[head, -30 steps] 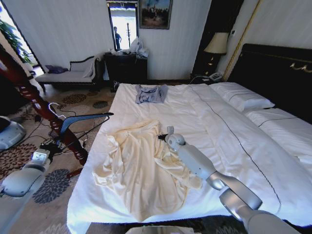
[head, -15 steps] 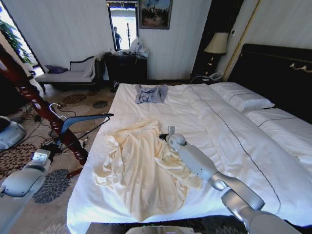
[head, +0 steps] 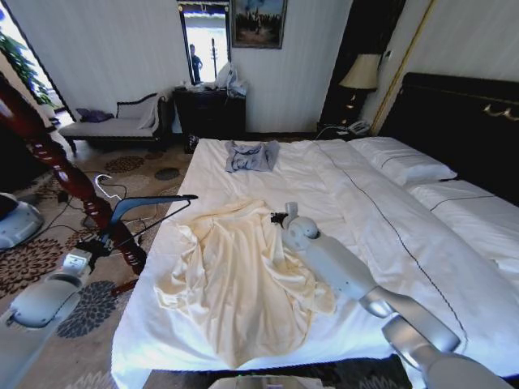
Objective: Pick up the clothes from the bed and hang them on the clothes hanger.
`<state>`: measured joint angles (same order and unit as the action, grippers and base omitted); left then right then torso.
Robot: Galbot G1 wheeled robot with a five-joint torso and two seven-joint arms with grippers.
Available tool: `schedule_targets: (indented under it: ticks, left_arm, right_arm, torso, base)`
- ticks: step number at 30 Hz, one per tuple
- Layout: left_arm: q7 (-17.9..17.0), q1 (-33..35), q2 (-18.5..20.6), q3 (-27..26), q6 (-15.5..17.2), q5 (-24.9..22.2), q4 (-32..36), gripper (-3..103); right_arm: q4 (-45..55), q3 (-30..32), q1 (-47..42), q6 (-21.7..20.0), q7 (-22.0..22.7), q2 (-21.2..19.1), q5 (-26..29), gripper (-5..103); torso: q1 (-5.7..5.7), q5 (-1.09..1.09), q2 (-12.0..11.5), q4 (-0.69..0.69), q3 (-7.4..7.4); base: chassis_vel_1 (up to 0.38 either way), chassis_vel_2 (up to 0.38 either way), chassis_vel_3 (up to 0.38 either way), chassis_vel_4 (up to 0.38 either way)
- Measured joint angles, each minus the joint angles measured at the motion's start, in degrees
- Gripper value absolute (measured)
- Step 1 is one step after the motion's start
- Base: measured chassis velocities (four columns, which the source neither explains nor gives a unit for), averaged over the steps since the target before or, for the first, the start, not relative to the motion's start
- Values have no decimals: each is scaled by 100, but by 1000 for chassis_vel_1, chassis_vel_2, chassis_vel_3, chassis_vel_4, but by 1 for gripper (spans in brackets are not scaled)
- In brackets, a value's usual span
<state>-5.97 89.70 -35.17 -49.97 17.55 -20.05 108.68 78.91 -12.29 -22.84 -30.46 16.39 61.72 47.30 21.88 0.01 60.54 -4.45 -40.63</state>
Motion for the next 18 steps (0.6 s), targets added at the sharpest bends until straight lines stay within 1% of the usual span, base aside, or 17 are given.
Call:
schedule_targets:
  ticks: [2, 3, 5, 8, 13, 14, 16, 17, 18]
  left_arm:
    - [0, -5, 6, 9, 9, 0, -12, 19]
    - [11, -27, 39, 57, 54, 0, -75, 19]
    - [13, -35, 47, 71, 68, 0, -94, 19]
    - [23, -116, 94, 248, 148, 0, -186, 19]
    - [32, -229, 150, 495, 210, 10, -199, 19]
    - [37, -268, 174, 589, 227, 10, -187, 19]
    - [47, -428, 253, 954, 266, 47, -172, 19]
    - [47, -428, 253, 954, 266, 47, -172, 19]
    - [46, -566, 286, 1232, 281, 73, -176, 19]
  right_arm:
    - [37, 3, -15, 4, -3, -35, -10, 2]
    - [283, 29, -108, 15, -8, -233, -31, 2]
    - [356, 37, -131, 20, -8, -286, -37, 2]
    - [864, 49, -230, 50, -27, -588, -107, 2]
    - [1103, 37, -237, 91, -37, -688, -178, 2]
    - [1131, 30, -228, 98, -37, -692, -178, 2]
    - [1177, -6, -147, 134, -38, -678, -173, 2]
    - [1177, -6, -147, 134, -38, -678, -173, 2]
    - [1226, -26, -99, 155, -42, -665, -156, 2]
  torso:
    - [0, 0, 0, 1, 0]
    - [0, 0, 0, 0, 0]
    - [0, 0, 0, -1, 0]
    - [0, 0, 0, -2, 0]
    - [0, -1, 0, 0, 0]
    - [0, -1, 0, 0, 0]
    - [0, 0, 0, 0, 0]
    - [0, 0, 0, 0, 0]
    - [0, 0, 0, 0, 0]
  base:
    - [0, 0, 0, 0]
    - [0, 0, 0, 0]
    - [0, 0, 0, 0]
    - [0, 0, 0, 0]
    - [0, 0, 0, 0]
    - [0, 0, 0, 0]
    - [0, 0, 0, 0]
    - [0, 0, 0, 0]
    - [0, 0, 0, 0]
